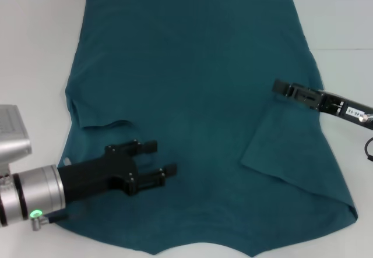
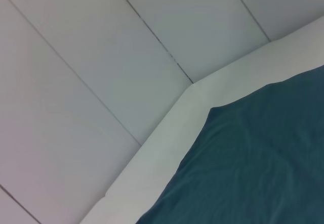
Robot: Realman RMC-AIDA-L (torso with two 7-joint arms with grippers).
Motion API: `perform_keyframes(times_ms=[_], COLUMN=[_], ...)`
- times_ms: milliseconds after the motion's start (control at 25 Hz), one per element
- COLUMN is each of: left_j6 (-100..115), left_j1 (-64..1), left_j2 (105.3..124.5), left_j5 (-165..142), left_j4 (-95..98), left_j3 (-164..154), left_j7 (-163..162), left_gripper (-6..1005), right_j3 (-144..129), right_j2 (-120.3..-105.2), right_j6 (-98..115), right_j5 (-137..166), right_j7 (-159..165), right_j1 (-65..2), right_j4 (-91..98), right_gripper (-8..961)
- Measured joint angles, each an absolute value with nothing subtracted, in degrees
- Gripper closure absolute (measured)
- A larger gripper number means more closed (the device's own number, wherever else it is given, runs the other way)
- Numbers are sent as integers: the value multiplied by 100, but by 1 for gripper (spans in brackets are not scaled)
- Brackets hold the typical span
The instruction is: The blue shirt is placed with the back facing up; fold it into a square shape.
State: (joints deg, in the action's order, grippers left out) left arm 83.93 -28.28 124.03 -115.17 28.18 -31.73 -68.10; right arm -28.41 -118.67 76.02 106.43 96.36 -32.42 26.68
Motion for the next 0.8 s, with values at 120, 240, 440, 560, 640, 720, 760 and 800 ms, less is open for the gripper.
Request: perform_keyframes(times_ms=[120,240,440,560,640,720,760,800], left_j6=[8410,8425,8408,8429,8435,8437,8437,8441], left_j1=[-2758,-2588,-2222,-1931,-1771,-1650,-1600,-1576], left_j2=[12402,12401,12394,12393,12396,12398,12398,12398], left_j5=[-11505,-11484,-11510,-11533,-11555,-11611,-11664,-11729], left_j4=[3048,3362,3996,4389,4582,4703,4743,4755], left_j3=[-3171,-3171,-3173,-3171,-3144,-3012,-2867,-2755], left_j7=[-7113,-7446,-8121,-8507,-8796,-9068,-9204,-9306], left_gripper=[227,225,222,221,222,223,224,224], right_j3=[-2882,-2885,-2840,-2875,-2887,-2881,-2866,-2857], right_j2=[-11876,-11895,-11943,-11949,-11951,-11952,-11952,-11952], right_j6=[7625,7647,7618,7611,7604,7606,7614,7624], right_j5=[10664,10667,10647,10648,10651,10650,10644,10643], right_j7=[9566,9513,9436,9438,9463,9496,9508,9515], right_j1=[-3229,-3201,-3185,-3233,-3256,-3262,-3262,-3262], right_j4=[2625,2579,2521,2446,2427,2422,2421,2419], right_gripper=[58,23,25,26,27,28,29,30])
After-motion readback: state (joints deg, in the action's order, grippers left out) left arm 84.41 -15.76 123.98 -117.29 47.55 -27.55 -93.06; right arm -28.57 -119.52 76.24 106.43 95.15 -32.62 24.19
